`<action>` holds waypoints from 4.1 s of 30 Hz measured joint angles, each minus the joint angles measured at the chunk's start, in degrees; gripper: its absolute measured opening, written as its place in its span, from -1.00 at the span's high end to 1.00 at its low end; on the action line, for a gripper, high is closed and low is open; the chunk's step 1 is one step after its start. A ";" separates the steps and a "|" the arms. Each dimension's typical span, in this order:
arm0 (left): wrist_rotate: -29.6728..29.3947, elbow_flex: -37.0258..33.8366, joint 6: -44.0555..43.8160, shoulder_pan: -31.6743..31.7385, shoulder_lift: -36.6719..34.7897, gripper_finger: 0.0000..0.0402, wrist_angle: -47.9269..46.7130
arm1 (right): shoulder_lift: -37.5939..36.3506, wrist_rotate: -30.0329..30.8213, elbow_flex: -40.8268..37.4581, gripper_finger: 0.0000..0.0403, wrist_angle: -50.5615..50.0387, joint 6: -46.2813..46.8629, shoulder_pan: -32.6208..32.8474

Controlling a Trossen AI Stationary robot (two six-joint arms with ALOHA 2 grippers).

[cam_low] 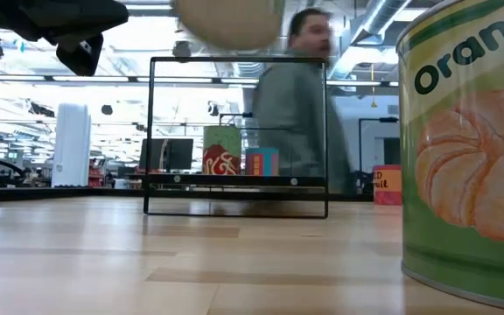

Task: Pick and place cans onto a shelf
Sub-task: Put the canned pears on the shelf aligned with the other canned pears, then put the canned oranges on the shelf aligned with the other canned oranges

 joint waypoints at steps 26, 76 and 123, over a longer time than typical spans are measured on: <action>21.06 0.00 4.14 35.20 -14.33 0.99 -10.95 | -15.19 -13.32 0.20 0.98 -10.13 -24.20 -50.38; 47.19 -0.02 4.27 65.68 -9.63 0.99 -11.03 | 9.94 -17.68 1.03 0.98 2.84 -36.02 -61.37; 47.10 -0.02 5.19 64.00 -9.65 0.99 -11.81 | 5.26 -13.60 0.96 0.64 6.21 -34.31 -58.58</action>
